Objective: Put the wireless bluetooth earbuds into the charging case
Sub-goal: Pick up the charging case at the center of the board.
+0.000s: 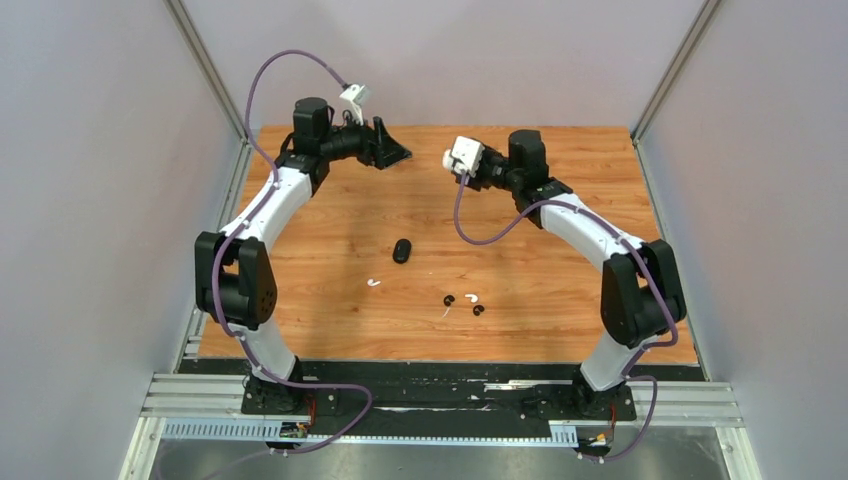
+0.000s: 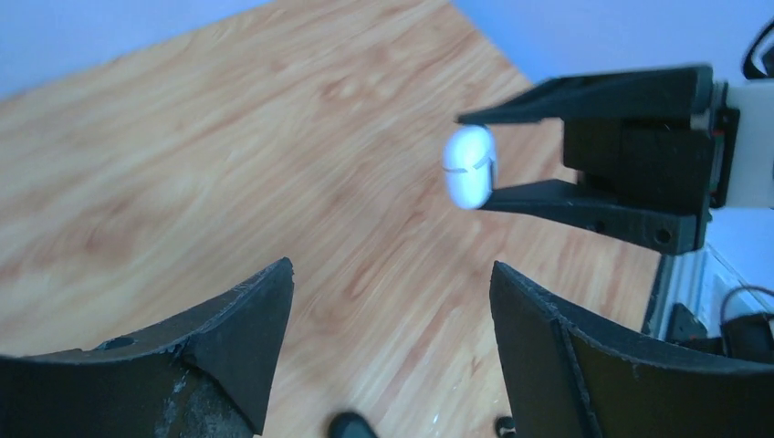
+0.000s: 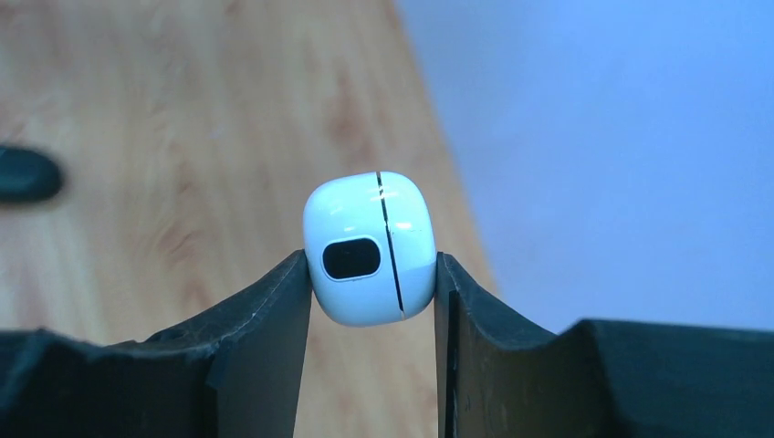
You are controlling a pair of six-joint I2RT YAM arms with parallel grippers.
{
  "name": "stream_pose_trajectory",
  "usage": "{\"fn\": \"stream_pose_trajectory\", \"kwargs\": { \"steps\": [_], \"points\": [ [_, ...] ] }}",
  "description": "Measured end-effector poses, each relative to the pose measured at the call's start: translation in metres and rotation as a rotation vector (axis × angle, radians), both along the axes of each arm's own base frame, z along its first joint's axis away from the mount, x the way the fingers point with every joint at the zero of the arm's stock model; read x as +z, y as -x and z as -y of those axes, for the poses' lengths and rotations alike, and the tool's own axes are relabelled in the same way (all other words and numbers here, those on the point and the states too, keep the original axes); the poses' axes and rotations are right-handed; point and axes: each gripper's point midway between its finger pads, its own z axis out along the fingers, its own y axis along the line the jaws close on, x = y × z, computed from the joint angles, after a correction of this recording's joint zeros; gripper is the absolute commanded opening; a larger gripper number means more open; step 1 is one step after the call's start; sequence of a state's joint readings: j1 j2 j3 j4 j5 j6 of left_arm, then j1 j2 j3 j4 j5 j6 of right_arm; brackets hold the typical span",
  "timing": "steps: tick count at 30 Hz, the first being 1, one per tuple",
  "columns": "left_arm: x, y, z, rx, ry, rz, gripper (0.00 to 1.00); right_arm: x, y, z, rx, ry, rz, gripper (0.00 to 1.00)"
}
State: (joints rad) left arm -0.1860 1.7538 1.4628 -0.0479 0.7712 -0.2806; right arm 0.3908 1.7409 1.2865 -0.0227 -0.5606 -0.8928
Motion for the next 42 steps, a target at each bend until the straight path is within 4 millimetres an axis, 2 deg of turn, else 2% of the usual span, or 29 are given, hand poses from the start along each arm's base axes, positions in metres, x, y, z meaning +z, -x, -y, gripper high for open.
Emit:
{"fn": "stream_pose_trajectory", "kwargs": {
  "steps": [2, 4, 5, 8, 16, 19, 29, 34, 40, 42],
  "points": [
    [0.022, 0.007, 0.021, -0.075, 0.031, 0.073, 0.85, 0.046, -0.009, -0.003, -0.045, -0.09, 0.128, 0.0],
    [0.039, 0.015, 0.038, -0.144, 0.054, 0.134, 0.83, 0.081, -0.013, -0.008, -0.072, -0.164, 0.224, 0.0],
    [0.047, 0.021, 0.047, -0.184, 0.065, 0.159, 0.83, 0.094, -0.014, -0.012, -0.08, -0.195, 0.259, 0.0],
    [0.056, 0.035, 0.063, -0.268, 0.077, 0.194, 0.82, 0.11, -0.012, -0.021, -0.09, -0.252, 0.306, 0.0],
    [0.058, 0.04, 0.069, -0.332, 0.063, 0.236, 0.73, 0.114, -0.005, -0.031, -0.067, -0.289, 0.337, 0.0],
    [0.055, 0.04, 0.069, -0.335, 0.062, 0.23, 0.65, 0.117, -0.004, -0.032, -0.058, -0.295, 0.35, 0.0],
    [0.059, 0.032, 0.074, -0.336, 0.093, 0.231, 0.6, 0.116, 0.003, -0.041, -0.011, -0.292, 0.371, 0.0],
    [0.065, 0.028, 0.076, -0.344, 0.11, 0.236, 0.5, 0.117, 0.005, -0.043, -0.004, -0.291, 0.378, 0.0],
    [0.062, 0.026, 0.078, -0.354, 0.117, 0.234, 0.44, 0.12, 0.005, -0.043, -0.004, -0.296, 0.388, 0.0],
    [0.062, 0.026, 0.078, -0.353, 0.117, 0.234, 0.39, 0.12, 0.005, -0.043, -0.004, -0.297, 0.388, 0.0]
  ]
}}
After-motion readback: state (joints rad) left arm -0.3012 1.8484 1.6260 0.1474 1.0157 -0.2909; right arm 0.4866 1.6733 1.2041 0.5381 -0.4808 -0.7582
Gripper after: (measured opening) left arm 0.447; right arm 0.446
